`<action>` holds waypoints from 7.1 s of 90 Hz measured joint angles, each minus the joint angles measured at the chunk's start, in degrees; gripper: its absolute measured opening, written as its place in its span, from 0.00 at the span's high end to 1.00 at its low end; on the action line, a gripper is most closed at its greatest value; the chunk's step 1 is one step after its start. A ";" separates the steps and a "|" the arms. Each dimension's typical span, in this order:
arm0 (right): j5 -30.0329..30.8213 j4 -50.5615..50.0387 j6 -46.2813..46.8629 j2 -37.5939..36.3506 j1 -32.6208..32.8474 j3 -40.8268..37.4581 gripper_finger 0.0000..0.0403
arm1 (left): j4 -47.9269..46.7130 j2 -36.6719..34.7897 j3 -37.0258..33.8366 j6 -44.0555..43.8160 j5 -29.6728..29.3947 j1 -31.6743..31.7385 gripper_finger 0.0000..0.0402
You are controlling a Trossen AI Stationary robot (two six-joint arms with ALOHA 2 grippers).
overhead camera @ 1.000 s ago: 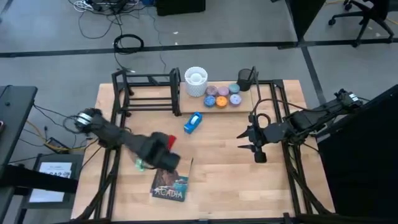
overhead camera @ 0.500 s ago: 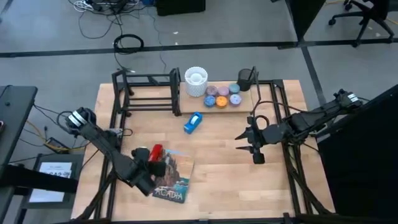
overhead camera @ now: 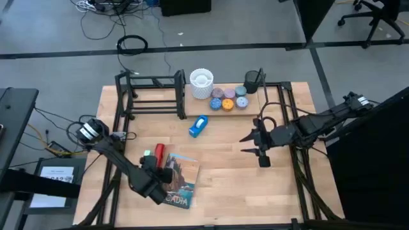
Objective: Stock shelves
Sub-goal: Remove the red stapler from under the left of the shelf, then remove the blue tape dispenser from under the shelf, then remove the black pen holder from the shelf
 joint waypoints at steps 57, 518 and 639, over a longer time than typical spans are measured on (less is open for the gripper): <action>-0.28 0.72 -1.53 0.00 -0.04 0.00 0.64 | -10.03 -9.33 17.62 17.67 -14.49 5.74 0.22; -21.72 -12.20 -22.61 18.57 -50.00 14.87 0.27 | -19.25 6.08 38.16 50.83 -41.02 16.19 0.14; -8.79 -40.83 -18.95 52.43 -69.00 43.82 0.90 | -15.74 6.08 38.16 53.08 -41.18 16.79 0.14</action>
